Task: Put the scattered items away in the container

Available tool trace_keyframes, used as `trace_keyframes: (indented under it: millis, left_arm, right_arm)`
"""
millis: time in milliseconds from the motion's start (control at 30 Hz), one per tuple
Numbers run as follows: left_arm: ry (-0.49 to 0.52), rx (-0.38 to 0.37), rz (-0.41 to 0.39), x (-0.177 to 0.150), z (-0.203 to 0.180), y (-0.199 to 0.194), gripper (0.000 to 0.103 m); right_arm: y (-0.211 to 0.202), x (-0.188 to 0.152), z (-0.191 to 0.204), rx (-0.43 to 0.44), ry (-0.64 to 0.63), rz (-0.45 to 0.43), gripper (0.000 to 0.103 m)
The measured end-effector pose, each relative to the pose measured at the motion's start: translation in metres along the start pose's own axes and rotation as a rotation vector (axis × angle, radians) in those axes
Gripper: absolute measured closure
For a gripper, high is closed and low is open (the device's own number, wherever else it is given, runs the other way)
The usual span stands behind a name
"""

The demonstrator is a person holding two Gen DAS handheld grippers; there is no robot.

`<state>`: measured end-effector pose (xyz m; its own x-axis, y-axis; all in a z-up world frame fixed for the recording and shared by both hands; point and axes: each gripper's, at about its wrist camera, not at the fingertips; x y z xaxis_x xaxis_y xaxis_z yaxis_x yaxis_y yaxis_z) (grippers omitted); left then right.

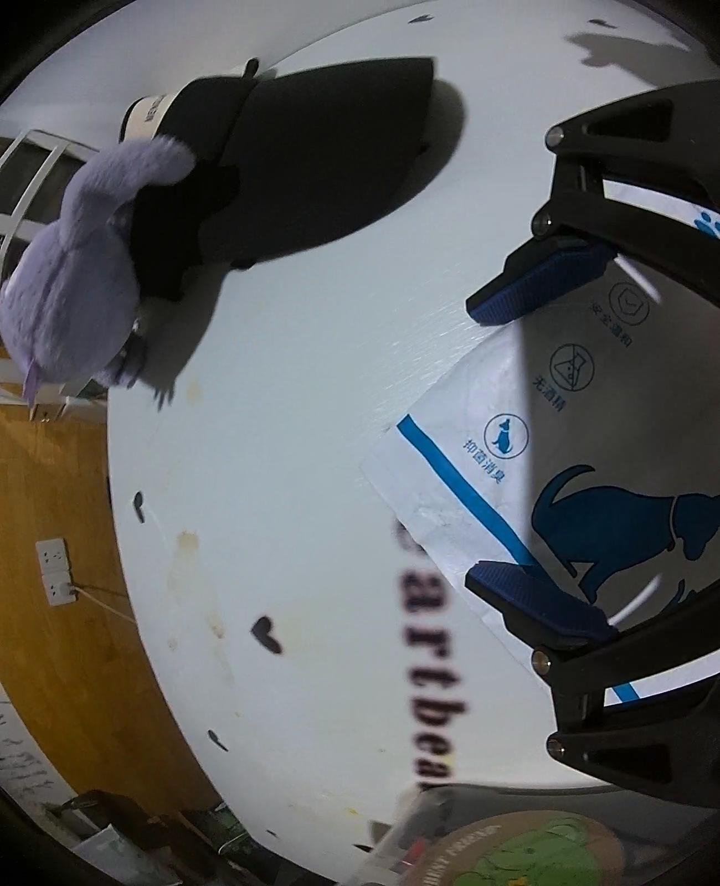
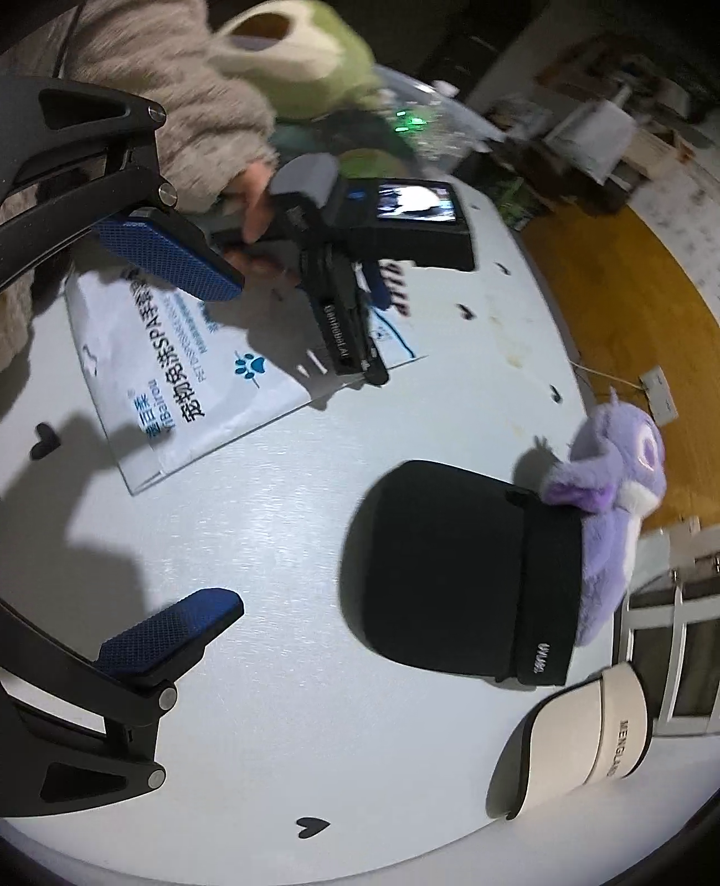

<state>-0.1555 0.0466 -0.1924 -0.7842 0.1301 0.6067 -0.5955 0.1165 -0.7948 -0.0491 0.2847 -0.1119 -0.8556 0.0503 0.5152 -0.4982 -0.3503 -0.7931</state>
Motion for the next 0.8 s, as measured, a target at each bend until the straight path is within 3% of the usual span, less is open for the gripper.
trace_keyframes:
  millis: [67, 167, 367, 600, 700, 800]
  left_arm:
    - [-0.058, -0.035, -0.001, -0.002, 0.006, -0.013, 0.028]
    - [-0.152, -0.046, -0.034, -0.009, 0.02, -0.045, 0.027]
    - [-0.159, -0.022, -0.031, -0.055, 0.036, -0.104, 0.026]
    - [-0.27, 0.069, 0.071, -0.112, 0.061, -0.11, 0.026]
    - [-0.31, 0.059, 0.105, -0.127, 0.065, -0.102, 0.028]
    - [-0.268, 0.037, 0.088, -0.128, 0.053, -0.102, 0.033]
  right_arm:
    - [0.002, -0.009, 0.001, -0.005, -0.023, 0.006, 0.0]
    - [0.007, -0.019, 0.004, -0.005, -0.057, 0.013, 0.0]
    - [0.03, -0.025, 0.03, 0.019, -0.224, 0.002, 0.0]
    - [0.065, -0.039, 0.061, 0.039, -0.354, 0.027, 0.0]
    - [0.075, -0.046, 0.067, 0.036, -0.375, 0.052, 0.0]
    - [0.079, -0.051, 0.066, 0.032, -0.369, 0.071, 0.0]
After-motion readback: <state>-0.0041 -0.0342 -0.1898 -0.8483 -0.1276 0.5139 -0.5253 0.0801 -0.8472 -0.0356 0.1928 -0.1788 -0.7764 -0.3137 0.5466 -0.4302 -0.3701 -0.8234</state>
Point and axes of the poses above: each gripper's, at about its wrist camera, not at the fingertips, and y roughly the way its jaws point, z to its left, x to its top, and after that the axes turned 10 degrees about -z, right-handed
